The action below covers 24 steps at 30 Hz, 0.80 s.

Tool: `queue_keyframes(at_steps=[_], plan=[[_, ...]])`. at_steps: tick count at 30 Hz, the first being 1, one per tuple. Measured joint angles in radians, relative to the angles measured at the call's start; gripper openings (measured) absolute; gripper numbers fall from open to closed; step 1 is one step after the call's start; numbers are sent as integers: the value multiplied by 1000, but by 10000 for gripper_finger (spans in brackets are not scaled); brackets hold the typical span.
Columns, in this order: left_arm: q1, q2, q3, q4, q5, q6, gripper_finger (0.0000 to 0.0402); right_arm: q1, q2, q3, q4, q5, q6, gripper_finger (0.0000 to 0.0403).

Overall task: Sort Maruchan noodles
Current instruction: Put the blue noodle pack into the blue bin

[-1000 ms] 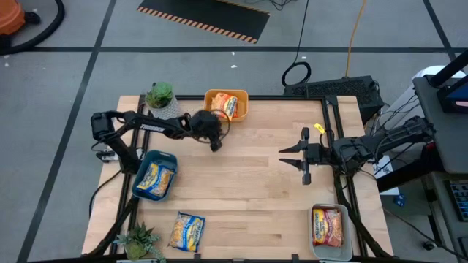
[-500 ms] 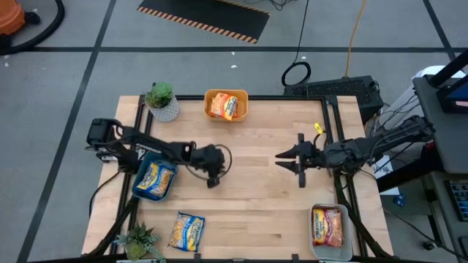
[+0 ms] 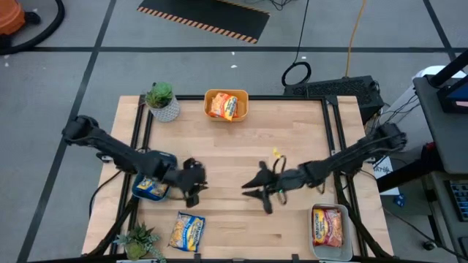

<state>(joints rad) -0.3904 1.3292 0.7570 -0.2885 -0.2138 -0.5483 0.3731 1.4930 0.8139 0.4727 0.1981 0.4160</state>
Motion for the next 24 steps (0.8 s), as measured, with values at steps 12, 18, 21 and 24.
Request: queue_keyframes(at_steps=[12,18,21,24], plan=[[-274,-113,0,-21,-297,-145,85,72,449,435,-117,-36,-57,105],[-344,-113,0,-23,-366,-193,85,99,632,582,-90,21,-116,122],[-369,-113,0,-23,-392,-211,85,101,696,647,-89,41,-139,146],[-391,-113,0,-20,-421,-227,85,100,738,683,-88,41,-144,171]])
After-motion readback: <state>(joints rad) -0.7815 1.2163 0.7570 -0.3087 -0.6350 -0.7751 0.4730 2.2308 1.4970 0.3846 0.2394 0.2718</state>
